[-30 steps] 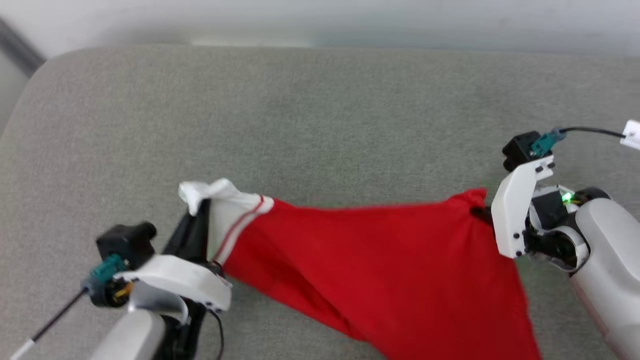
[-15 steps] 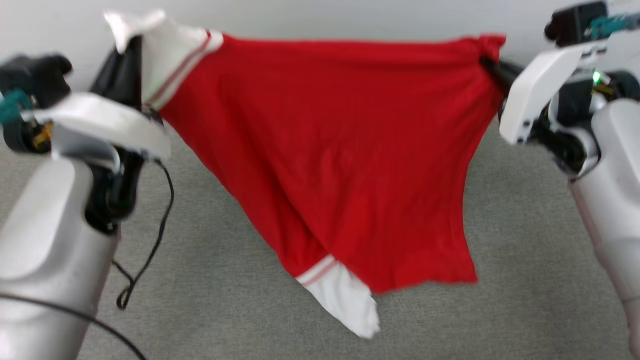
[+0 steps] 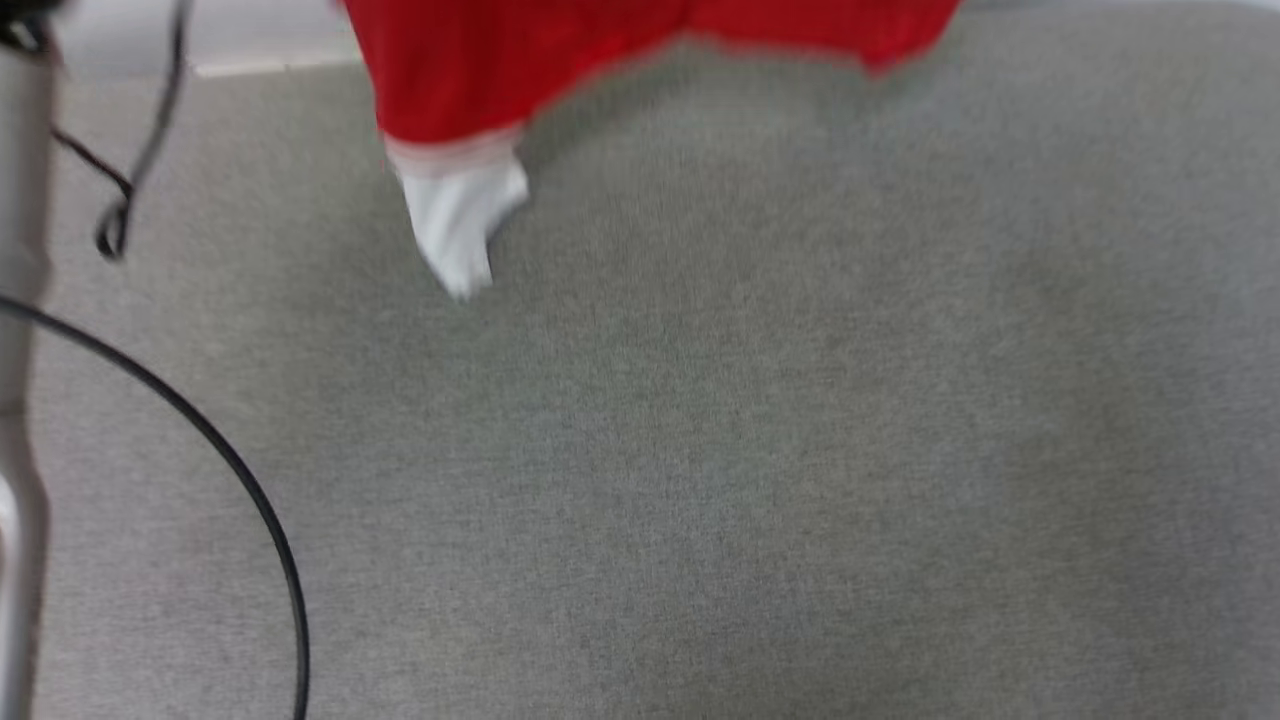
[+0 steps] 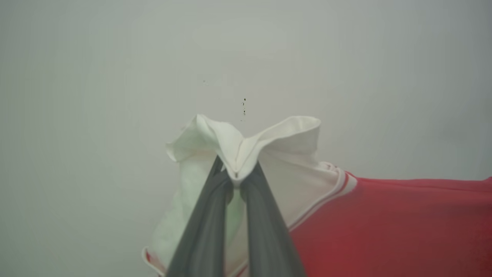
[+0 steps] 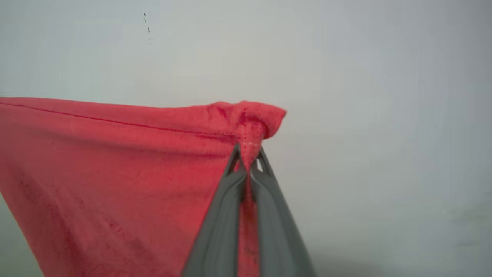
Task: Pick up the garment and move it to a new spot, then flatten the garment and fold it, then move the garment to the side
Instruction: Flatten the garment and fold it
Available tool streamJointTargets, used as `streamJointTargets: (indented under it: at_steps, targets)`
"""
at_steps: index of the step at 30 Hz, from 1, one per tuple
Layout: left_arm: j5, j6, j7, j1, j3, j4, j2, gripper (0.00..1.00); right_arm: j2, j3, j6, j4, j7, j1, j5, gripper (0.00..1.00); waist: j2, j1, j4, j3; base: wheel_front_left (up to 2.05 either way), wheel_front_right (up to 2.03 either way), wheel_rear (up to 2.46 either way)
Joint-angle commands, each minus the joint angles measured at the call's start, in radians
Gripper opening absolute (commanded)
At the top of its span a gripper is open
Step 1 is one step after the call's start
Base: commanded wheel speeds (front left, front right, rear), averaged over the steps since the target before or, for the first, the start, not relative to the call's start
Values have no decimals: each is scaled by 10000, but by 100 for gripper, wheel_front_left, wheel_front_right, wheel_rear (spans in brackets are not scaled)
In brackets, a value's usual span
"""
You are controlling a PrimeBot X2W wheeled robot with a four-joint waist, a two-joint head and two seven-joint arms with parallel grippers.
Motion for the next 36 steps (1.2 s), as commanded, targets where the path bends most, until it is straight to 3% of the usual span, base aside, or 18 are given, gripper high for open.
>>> streamJointTargets:
  at_steps: [1, 10, 21, 28, 36]
  targets:
    - [88, -53, -99, -399, 55, 139, 25, 0, -71, 29, -7, 64, -94, -320, -58, 0, -1, -1, -23, 639, 0, 0, 0]
    - [413, -288, -266, -2251, 14, 1178, 182, 0, -60, 393, -9, 576, -436, -1829, -44, 0, -1, -1, -20, 2041, 0, 0, 0]
    - [-6, -548, -427, -1294, 280, 2841, -85, 0, -6, 1418, -10, 1553, -374, -1329, 705, 0, -1, -1, 280, 2583, 0, 0, 0]
    - [-351, -832, -489, 617, 675, 3265, -388, 0, -151, 2635, -10, 1515, -737, 261, 1354, 0, -1, -1, 507, 1907, 0, 0, 0]
    - [-492, -927, -497, 4452, 1493, 2133, -686, 0, -941, 3803, -13, 722, -1361, 3280, 2180, 0, -1, -1, 757, 329, 0, 0, 0]
